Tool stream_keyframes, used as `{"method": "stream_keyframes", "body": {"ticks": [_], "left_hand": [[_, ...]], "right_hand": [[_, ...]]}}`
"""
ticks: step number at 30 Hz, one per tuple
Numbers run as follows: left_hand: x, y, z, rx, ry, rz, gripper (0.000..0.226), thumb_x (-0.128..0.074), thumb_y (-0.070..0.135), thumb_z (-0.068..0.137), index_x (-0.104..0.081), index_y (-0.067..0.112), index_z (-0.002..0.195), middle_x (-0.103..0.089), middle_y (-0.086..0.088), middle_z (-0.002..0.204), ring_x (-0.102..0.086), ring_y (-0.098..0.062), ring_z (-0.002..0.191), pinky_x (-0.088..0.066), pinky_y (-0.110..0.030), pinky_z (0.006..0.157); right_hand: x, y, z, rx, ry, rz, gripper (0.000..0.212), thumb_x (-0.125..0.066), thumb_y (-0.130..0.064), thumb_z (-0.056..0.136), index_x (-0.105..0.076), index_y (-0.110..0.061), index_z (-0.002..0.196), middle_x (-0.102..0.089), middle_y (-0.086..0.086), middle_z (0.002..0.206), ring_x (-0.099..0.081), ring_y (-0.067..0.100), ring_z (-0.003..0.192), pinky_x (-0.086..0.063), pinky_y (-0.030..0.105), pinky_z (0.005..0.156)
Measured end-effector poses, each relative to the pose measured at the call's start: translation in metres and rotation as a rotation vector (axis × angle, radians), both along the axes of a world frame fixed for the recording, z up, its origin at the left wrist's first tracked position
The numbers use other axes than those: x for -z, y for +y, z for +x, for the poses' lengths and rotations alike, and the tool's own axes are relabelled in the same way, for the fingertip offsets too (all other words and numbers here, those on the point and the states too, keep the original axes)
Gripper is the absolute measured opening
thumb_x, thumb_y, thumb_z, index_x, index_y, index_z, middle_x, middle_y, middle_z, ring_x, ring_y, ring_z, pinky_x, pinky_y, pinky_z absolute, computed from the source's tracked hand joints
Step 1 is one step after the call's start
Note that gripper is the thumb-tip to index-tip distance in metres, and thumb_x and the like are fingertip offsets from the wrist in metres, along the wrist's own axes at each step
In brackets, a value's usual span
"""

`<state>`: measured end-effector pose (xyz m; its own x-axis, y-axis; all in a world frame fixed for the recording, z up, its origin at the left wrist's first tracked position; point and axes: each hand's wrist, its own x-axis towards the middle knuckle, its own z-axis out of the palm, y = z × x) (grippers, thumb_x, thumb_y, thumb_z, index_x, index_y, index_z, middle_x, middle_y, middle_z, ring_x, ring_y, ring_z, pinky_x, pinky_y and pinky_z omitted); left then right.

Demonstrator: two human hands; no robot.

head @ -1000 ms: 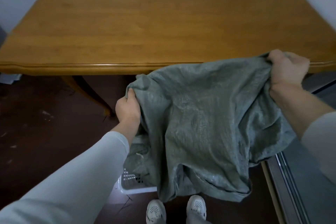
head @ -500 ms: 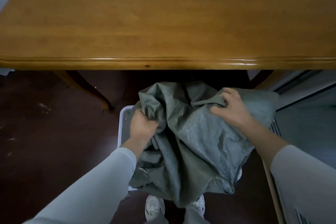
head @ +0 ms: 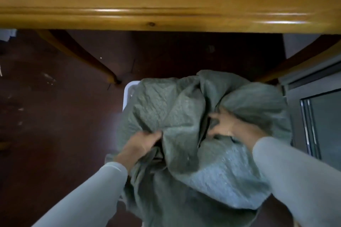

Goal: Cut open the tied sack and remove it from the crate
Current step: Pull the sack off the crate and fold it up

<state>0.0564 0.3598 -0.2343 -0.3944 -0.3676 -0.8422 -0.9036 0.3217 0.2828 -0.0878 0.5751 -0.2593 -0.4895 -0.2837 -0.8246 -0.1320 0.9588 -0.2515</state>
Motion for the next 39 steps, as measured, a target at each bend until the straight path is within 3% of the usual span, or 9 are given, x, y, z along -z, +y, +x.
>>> {"method": "stream_keyframes", "body": {"ticks": [3, 9, 14, 18, 20, 23, 29, 36, 39], "left_hand": [[0.001, -0.004, -0.028, -0.273, 0.197, -0.388, 0.08, -0.059, 0.064, 0.076, -0.045, 0.008, 0.132, -0.04, -0.018, 0.141, -0.035, -0.036, 0.133, -0.032, -0.047, 0.108], [0.045, -0.004, -0.065, -0.048, -0.063, -0.311, 0.138, -0.072, 0.071, 0.054, 0.029, 0.039, 0.142, 0.036, -0.01, 0.152, 0.026, -0.042, 0.141, 0.001, -0.059, 0.115], [0.084, -0.009, -0.067, -0.025, -0.153, -0.208, 0.133, -0.079, 0.052, 0.064, 0.032, 0.048, 0.137, 0.042, -0.012, 0.148, 0.005, -0.05, 0.143, -0.012, -0.058, 0.117], [0.112, -0.021, -0.05, 0.117, -0.119, -0.18, 0.109, -0.071, 0.019, 0.08, 0.013, 0.035, 0.148, -0.004, -0.021, 0.157, -0.026, -0.044, 0.139, -0.029, -0.048, 0.113], [0.121, -0.025, -0.041, 0.189, -0.08, -0.176, 0.095, -0.058, 0.003, 0.086, 0.007, 0.028, 0.151, -0.028, -0.023, 0.152, -0.041, -0.039, 0.131, -0.035, -0.045, 0.11], [0.126, -0.026, -0.03, 0.195, -0.033, -0.165, 0.083, -0.041, -0.004, 0.09, 0.0, 0.036, 0.15, -0.03, -0.015, 0.152, -0.043, -0.033, 0.131, -0.03, -0.039, 0.114], [0.096, -0.014, -0.048, -0.437, 0.051, -0.074, 0.041, -0.037, 0.003, 0.096, -0.05, 0.005, 0.134, -0.05, -0.017, 0.14, -0.047, -0.033, 0.129, -0.036, -0.031, 0.106], [0.04, 0.016, -0.06, -0.594, 0.062, 0.424, 0.102, -0.062, 0.079, 0.059, -0.045, 0.015, 0.137, -0.053, -0.006, 0.136, -0.051, -0.03, 0.124, -0.034, -0.043, 0.112], [0.032, 0.024, -0.058, -0.282, 0.046, 0.198, 0.096, -0.084, 0.053, 0.055, -0.049, 0.009, 0.133, -0.056, -0.007, 0.134, -0.053, -0.03, 0.122, -0.039, -0.042, 0.11]], "right_hand": [[0.017, 0.005, 0.045, -0.191, -0.202, 0.07, 0.063, -0.065, -0.041, 0.074, -0.05, -0.021, 0.133, -0.047, 0.007, 0.141, -0.048, 0.026, 0.124, -0.043, 0.03, 0.099], [-0.006, -0.008, 0.011, -0.315, -0.374, 0.144, 0.05, -0.058, -0.045, 0.084, -0.059, -0.015, 0.124, -0.058, 0.006, 0.131, -0.055, 0.023, 0.116, -0.042, 0.026, 0.094], [0.002, 0.012, -0.095, 0.39, 0.213, -0.057, 0.027, -0.058, -0.037, 0.084, -0.064, -0.014, 0.072, -0.067, 0.01, 0.086, -0.065, 0.029, 0.093, -0.049, 0.028, 0.071], [0.047, 0.03, -0.107, 0.438, 0.144, 0.161, 0.134, -0.073, -0.077, 0.041, -0.018, -0.019, 0.148, -0.011, 0.014, 0.157, -0.016, 0.038, 0.143, -0.028, 0.053, 0.113], [0.077, 0.041, -0.091, 0.345, 0.048, 0.276, 0.15, -0.071, -0.078, 0.034, 0.005, -0.021, 0.151, 0.011, 0.011, 0.159, 0.006, 0.037, 0.146, -0.009, 0.053, 0.118], [0.113, 0.051, -0.058, 0.298, -0.043, 0.286, 0.161, -0.079, -0.074, 0.027, 0.013, -0.024, 0.15, -0.009, 0.015, 0.159, -0.011, 0.039, 0.144, -0.015, 0.054, 0.117], [0.096, 0.049, -0.037, 0.213, 0.195, 0.2, 0.036, -0.051, -0.024, 0.088, -0.057, -0.014, 0.123, -0.056, 0.017, 0.127, -0.054, 0.036, 0.113, -0.045, 0.04, 0.093], [0.026, 0.057, -0.034, 0.225, 0.256, 0.218, 0.019, -0.05, -0.027, 0.085, -0.066, -0.019, 0.088, -0.063, 0.009, 0.1, -0.058, 0.031, 0.093, -0.049, 0.038, 0.08], [-0.005, 0.064, -0.035, 0.312, 0.303, 0.229, 0.017, -0.047, -0.021, 0.081, -0.059, -0.015, 0.071, -0.059, 0.008, 0.082, -0.055, 0.028, 0.076, -0.043, 0.031, 0.068]]}}
